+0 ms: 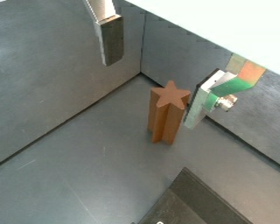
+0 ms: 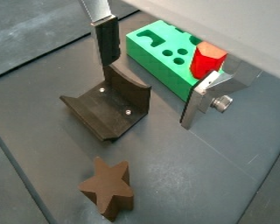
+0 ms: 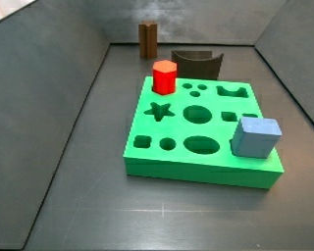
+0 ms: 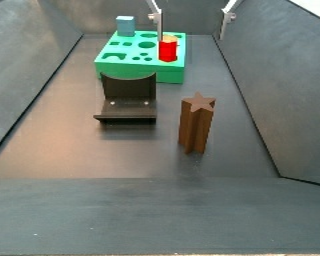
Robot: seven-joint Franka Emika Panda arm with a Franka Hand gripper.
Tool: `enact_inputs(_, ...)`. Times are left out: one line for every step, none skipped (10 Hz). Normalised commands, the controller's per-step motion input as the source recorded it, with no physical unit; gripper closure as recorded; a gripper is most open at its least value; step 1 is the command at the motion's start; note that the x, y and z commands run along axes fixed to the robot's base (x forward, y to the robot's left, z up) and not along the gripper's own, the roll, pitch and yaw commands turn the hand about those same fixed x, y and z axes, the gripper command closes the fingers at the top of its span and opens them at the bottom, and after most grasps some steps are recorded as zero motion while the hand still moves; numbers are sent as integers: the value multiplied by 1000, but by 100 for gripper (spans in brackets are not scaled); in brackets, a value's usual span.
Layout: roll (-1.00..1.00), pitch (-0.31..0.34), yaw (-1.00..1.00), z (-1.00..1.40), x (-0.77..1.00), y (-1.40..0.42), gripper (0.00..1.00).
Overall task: Pick up the star object. Move up. Move to above the board. Insert the star object.
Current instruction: Pick up the star object.
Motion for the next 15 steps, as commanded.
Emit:
enact_inputs(33,0,0,-29,0,0,0)
enact_inputs(71,0,0,-246,0,203,0)
enact_inputs(0,-30,-74,-554,0,549,0)
enact_inputs(11,-71,-117,-649,0,586,0)
enact_inputs(54,-107,-151,-709,0,460,0)
enact_inputs(56,-181,-134,-631,0,271,0)
enact_inputs(3,-173,-143,-691,94,254,0)
enact_inputs(51,-189,-183,-711,31,326,0)
enact_inputs(94,-153,-166,-814,-71,437,0)
enact_inputs(106,-137,-126,-834,-274,446,0)
enact_inputs(156,-119,-69,-831,-343,320,0)
enact_inputs(64,-59,0,-534,-40,171,0)
enact_inputs(63,0,0,-80,0,0,0)
enact_inputs(0,0,0,0,0,0,0)
enact_inputs(0,0,0,0,0,0,100)
